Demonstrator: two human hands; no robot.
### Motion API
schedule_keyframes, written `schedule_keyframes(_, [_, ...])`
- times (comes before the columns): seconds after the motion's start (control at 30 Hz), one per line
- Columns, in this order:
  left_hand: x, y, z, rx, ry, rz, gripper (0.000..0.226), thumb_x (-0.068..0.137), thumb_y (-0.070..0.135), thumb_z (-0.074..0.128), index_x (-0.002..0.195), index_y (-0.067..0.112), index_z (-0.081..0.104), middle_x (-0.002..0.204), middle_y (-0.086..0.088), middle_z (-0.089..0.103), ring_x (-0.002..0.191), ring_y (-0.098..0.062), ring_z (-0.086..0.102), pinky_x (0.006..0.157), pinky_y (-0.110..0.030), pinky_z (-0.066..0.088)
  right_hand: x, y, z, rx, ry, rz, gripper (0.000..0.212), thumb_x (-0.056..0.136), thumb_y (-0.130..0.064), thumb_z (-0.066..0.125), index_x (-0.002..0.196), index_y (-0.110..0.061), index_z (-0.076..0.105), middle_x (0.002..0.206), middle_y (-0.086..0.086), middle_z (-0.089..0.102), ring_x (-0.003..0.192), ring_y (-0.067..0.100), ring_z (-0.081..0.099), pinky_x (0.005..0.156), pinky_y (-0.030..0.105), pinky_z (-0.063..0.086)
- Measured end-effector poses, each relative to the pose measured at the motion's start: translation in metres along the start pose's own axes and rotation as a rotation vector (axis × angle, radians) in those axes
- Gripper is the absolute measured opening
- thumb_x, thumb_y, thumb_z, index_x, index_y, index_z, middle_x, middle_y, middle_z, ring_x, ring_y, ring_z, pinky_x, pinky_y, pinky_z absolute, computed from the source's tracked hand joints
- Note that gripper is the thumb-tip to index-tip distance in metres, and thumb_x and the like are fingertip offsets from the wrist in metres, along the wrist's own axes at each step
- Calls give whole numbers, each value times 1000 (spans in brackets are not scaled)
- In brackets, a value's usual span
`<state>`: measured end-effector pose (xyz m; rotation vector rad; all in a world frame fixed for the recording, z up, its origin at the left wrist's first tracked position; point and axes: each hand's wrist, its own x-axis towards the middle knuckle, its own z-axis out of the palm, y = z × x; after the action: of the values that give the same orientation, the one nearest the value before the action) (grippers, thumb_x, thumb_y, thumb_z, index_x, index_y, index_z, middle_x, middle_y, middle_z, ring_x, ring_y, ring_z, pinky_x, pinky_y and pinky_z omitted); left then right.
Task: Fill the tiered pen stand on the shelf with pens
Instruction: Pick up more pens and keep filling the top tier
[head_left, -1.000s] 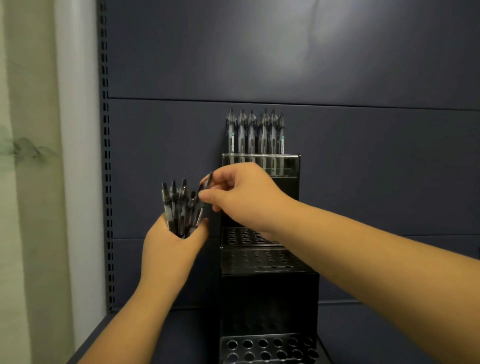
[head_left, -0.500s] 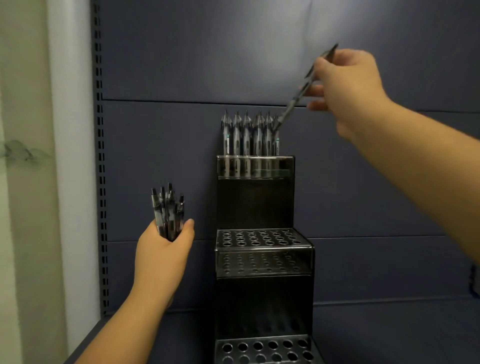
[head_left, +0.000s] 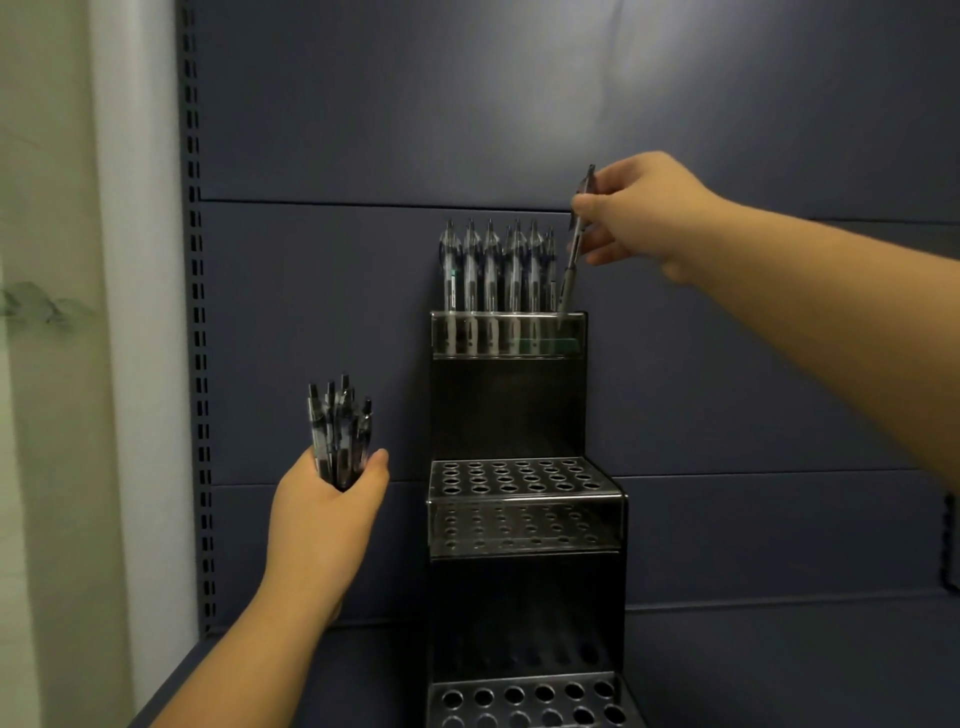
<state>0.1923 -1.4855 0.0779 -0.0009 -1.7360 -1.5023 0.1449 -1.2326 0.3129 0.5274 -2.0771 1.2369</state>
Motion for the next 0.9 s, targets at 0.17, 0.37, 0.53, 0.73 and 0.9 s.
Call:
schedule_keyframes(0.17, [0,0,0,11,-5,-1,29,89,27,71,71,18,51,60,-4,53,57,-20,50,58,-37,43,0,-3,3,-28,-12,-24,33,101,-18,62,130,-2,61,86,5,63,69,16,67,60,27,62])
schedule_keyframes(0.37, [-2,1,0,12,-17,3,32,90,27,71,70,17,49,59,-3,51,57,-20,50,58,-38,43,-8,4,13,-172,-185,36,52,100,-18,65,146,-4,47,95,6,68,82,19,73,62,26,62])
schedule_keyframes(0.53, [-2,4,0,26,-14,19,34,90,27,70,68,17,46,58,-2,50,56,-20,49,57,-35,41,-9,7,16,-145,-175,59,53,102,-18,62,150,-5,43,93,9,68,79,20,72,57,25,60])
schedule_keyframes(0.73, [-3,5,1,21,-18,-1,33,89,28,71,69,16,48,56,-2,49,54,-20,48,56,-37,41,-13,4,16,-180,-184,93,52,104,-22,58,152,-9,41,99,10,68,71,16,73,48,24,56])
schedule_keyframes(0.9, [-3,4,2,29,-23,0,36,89,28,71,66,18,45,54,0,48,54,-20,47,56,-38,41,-13,7,18,-164,-150,120,52,103,-24,59,151,-10,42,109,11,66,68,16,72,44,24,55])
